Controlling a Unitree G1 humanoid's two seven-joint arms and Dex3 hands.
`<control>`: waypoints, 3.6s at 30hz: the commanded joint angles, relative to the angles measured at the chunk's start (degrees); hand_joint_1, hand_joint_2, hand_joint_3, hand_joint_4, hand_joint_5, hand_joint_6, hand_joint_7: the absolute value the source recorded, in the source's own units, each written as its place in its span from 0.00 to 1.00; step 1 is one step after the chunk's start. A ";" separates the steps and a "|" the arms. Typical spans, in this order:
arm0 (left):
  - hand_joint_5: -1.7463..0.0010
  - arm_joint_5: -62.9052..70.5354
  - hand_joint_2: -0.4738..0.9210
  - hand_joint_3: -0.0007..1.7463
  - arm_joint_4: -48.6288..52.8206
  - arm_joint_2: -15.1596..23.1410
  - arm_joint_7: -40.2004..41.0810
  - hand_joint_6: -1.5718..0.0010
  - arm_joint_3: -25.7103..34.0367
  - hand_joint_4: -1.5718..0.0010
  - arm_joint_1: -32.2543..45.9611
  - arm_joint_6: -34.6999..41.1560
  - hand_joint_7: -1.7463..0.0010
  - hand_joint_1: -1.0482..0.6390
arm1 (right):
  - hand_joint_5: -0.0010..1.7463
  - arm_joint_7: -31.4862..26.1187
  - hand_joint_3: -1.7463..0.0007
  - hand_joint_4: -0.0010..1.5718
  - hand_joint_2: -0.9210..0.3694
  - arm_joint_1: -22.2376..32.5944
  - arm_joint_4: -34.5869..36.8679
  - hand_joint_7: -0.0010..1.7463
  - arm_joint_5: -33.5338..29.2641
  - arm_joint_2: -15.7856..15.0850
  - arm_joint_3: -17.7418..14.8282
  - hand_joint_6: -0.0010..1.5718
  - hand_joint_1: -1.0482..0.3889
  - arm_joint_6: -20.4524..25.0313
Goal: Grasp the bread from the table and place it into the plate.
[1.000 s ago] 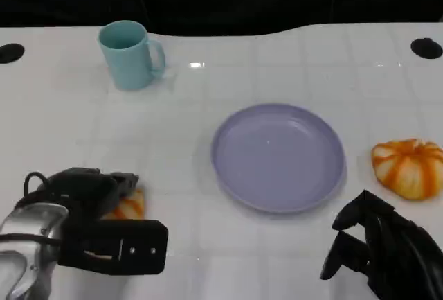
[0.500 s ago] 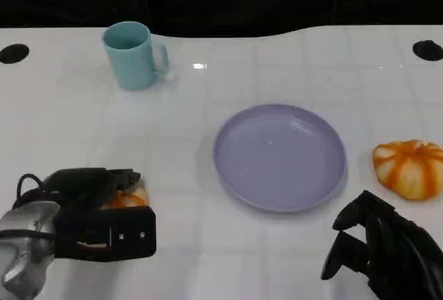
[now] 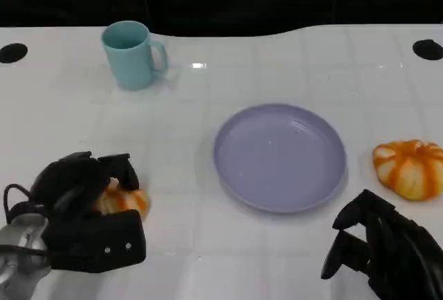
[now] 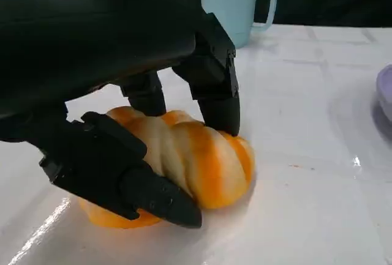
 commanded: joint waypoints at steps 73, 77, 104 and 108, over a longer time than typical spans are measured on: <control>0.00 -0.75 0.70 0.73 6.55 -20.12 0.90 0.55 -6.23 0.42 -24.57 -5.25 0.00 0.50 | 1.00 0.95 0.73 0.42 0.00 -0.01 2.09 0.99 -0.12 -1.05 -0.78 0.28 0.37 -1.76; 0.00 -0.59 0.71 0.72 10.25 -21.56 2.02 0.54 -7.04 0.42 -26.51 -6.31 0.00 0.49 | 1.00 0.74 0.74 0.42 0.00 0.19 1.76 0.98 0.20 -0.81 -0.69 0.28 0.37 -1.52; 0.86 0.88 1.00 0.25 15.11 -20.48 -12.06 0.88 -12.15 0.96 -31.13 -3.67 1.00 0.13 | 1.00 0.43 0.72 0.41 0.00 0.67 0.58 0.99 0.41 -0.89 -0.25 0.26 0.37 -0.89; 0.88 0.56 1.00 0.31 14.00 -20.12 -14.77 0.92 -12.02 1.00 -31.02 -2.64 1.00 0.08 | 1.00 0.63 0.72 0.41 0.00 0.62 0.66 0.99 0.60 -0.89 -0.39 0.27 0.38 -0.82</control>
